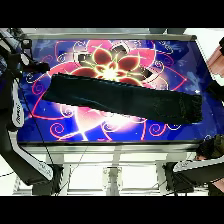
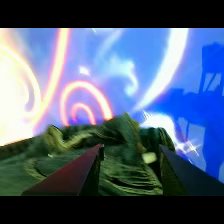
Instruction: Fold the clothes and pants, and hang the long-sleeved shirts on hangers.
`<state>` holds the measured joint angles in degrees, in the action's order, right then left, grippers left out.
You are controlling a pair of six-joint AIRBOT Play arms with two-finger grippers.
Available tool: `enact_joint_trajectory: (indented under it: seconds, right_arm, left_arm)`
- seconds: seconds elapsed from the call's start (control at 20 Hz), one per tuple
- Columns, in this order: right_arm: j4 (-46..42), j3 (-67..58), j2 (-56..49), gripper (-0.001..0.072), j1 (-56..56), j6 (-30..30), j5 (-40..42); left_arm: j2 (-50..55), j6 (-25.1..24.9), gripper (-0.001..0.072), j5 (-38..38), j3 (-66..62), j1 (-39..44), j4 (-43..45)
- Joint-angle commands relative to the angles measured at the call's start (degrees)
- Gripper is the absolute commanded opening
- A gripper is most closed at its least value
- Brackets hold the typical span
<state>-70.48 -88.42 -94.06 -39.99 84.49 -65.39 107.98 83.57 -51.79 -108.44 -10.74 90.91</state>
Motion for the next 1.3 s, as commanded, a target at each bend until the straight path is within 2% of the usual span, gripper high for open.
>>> enact_joint_trajectory:
  seconds: [0.0,0.15,0.25,0.3,0.35,0.4,0.6,0.85,1.25]
  right_arm:
    - [-0.09,-6.82,0.04,0.0400,0.26,2.05,-4.90]
    - [0.00,-14.32,1.53,0.0399,0.74,2.03,-12.31]
    - [-0.07,-15.39,3.85,0.0399,1.86,1.40,-16.83]
    - [-0.09,-15.39,4.76,0.0399,2.67,0.92,-19.26]
    - [-0.09,-15.37,5.35,0.0399,3.69,0.87,-22.05]
    - [0.02,-15.39,5.55,0.0398,4.81,0.90,-25.00]
    - [0.13,-15.30,5.55,0.0397,11.08,1.60,-32.57]
    - [-0.42,-15.32,5.55,0.0397,20.92,3.02,-30.53]
    - [-1.75,-15.32,5.53,0.0396,25.03,3.58,-28.20]
  left_arm:
    - [0.09,0.02,0.0402,-5.29,-3.98,-0.07,3.28]
    - [0.09,-0.15,0.0399,-14.29,-7.10,-1.25,3.89]
    - [1.03,-8.72,0.0436,-22.88,-7.08,-3.21,-3.32]
    - [1.86,-10.99,0.0516,-25.97,-7.08,-4.31,-6.64]
    - [2.80,-11.04,0.0635,-27.87,-7.08,-5.46,-8.66]
    - [3.69,-11.50,0.0651,-29.00,-7.08,-6.64,-9.97]
    - [6.36,-17.27,0.0650,-30.80,-7.04,-11.30,-16.76]
    - [9.57,-22.49,0.0650,-31.80,-7.02,-15.41,-27.82]
    - [14.67,-22.99,0.0648,-32.30,-7.04,-14.60,-30.91]
